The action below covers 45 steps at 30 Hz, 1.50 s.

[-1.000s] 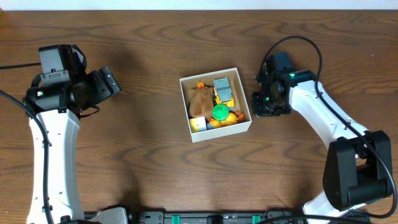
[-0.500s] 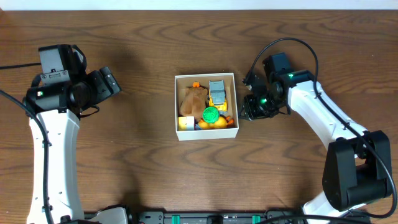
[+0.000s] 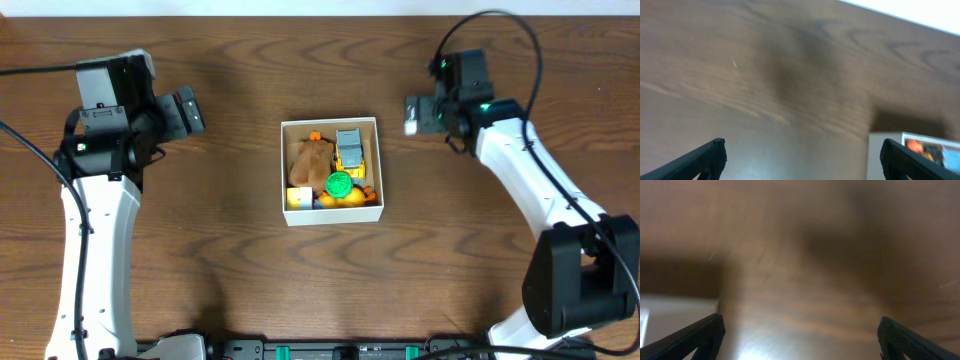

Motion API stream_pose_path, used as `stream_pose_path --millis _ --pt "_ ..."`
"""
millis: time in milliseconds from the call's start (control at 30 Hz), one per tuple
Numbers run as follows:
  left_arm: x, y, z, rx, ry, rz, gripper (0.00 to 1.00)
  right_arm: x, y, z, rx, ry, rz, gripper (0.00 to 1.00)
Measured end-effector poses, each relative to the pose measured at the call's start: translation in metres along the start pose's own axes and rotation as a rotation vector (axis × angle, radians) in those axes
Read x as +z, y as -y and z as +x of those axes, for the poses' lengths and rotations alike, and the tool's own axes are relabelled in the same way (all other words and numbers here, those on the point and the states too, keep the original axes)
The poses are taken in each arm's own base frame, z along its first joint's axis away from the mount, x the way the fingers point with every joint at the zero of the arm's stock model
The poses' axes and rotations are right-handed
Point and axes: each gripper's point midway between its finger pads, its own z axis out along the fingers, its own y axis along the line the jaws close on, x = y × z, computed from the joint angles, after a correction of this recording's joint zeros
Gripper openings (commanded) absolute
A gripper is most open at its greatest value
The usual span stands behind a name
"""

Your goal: Pack container

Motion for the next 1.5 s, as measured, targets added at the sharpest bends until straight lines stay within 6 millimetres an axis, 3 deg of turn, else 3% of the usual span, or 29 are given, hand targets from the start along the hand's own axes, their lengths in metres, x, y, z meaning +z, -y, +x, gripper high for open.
stream_pose_path --millis 200,300,400,500,667,767,867,1067,1233,1500 --pt "-0.001 0.001 -0.008 0.023 0.033 0.005 0.98 -0.026 0.032 -0.02 -0.011 0.061 0.103 0.99" --pt "-0.003 0.003 0.001 0.029 0.001 0.009 0.98 -0.05 0.043 -0.02 0.01 0.067 0.127 0.99" --pt "-0.013 0.003 0.012 0.036 -0.034 -0.001 0.98 -0.089 0.055 -0.021 0.039 0.094 0.147 0.99" --pt "-0.035 0.008 0.011 0.052 0.004 0.002 0.98 -0.131 0.061 -0.022 0.057 0.143 0.154 0.99" --pt "-0.094 0.027 0.006 0.099 0.157 0.058 0.98 -0.186 0.064 -0.021 0.105 0.258 0.146 0.99" --pt "-0.128 0.038 0.011 0.133 0.246 0.106 0.98 -0.206 0.066 -0.003 0.135 0.297 0.145 0.99" --pt "-0.15 0.044 0.024 0.155 0.299 0.141 0.98 -0.221 0.07 0.027 0.154 0.324 0.153 0.99" --pt "-0.175 0.039 0.063 0.184 0.377 0.168 0.98 -0.242 0.076 0.091 0.161 0.387 0.163 0.99" --pt "-0.175 0.027 0.093 0.187 0.436 0.163 0.98 -0.256 0.078 0.125 0.179 0.454 0.154 0.99" --pt "-0.155 0.015 0.128 0.197 0.357 0.133 0.98 -0.263 0.079 0.135 0.197 0.481 0.148 0.99"
